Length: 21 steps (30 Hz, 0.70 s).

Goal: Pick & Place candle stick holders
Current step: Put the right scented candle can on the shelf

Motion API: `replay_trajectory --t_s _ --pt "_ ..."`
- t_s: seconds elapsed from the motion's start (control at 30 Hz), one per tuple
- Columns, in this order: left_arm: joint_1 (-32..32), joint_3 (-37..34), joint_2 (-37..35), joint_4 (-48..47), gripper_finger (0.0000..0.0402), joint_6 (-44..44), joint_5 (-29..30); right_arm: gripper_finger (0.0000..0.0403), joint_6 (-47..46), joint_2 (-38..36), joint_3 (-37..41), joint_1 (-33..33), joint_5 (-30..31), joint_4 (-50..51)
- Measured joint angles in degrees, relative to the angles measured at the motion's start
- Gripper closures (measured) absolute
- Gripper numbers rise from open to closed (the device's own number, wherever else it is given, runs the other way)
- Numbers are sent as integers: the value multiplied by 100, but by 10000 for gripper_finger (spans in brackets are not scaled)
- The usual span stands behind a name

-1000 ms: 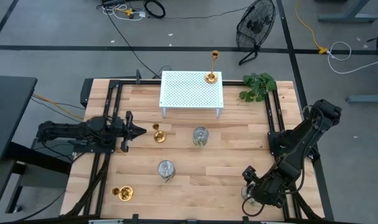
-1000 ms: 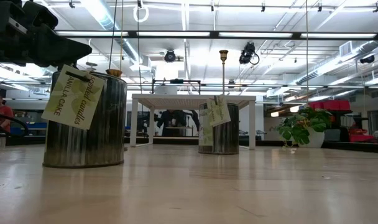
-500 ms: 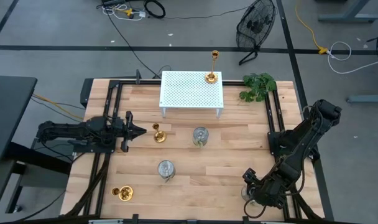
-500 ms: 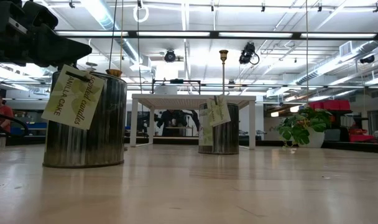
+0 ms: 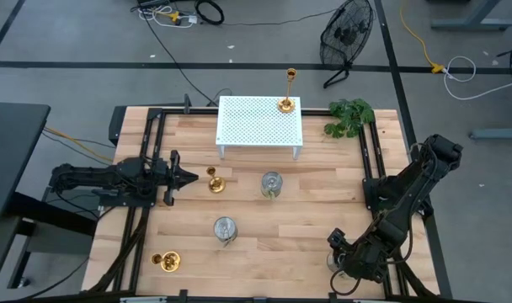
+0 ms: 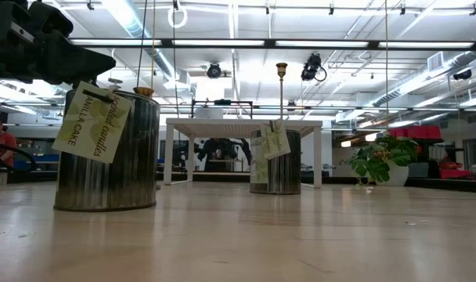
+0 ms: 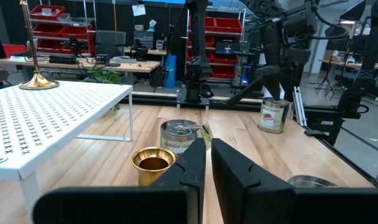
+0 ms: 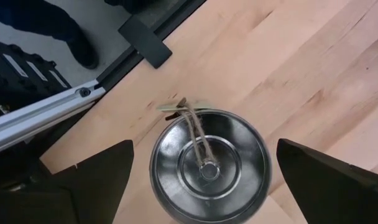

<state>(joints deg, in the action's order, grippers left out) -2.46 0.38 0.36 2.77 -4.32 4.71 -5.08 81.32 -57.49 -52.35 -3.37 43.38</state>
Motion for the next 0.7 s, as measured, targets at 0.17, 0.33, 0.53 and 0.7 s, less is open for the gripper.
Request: replay_trajectory --t_s 0.17,0.33,0.53,0.7 --pt "-1 0 0 -1 369 1 -1 3 7 0 0 2 183 7" --pt "0 0 0 -1 369 2 0 3 7 0 5 2 175 25" --pt "-2 0 0 0 369 2 0 3 -7 2 182 0 115 -27" --pt "-2 0 0 -1 369 2 0 3 -2 2 339 2 95 -154"
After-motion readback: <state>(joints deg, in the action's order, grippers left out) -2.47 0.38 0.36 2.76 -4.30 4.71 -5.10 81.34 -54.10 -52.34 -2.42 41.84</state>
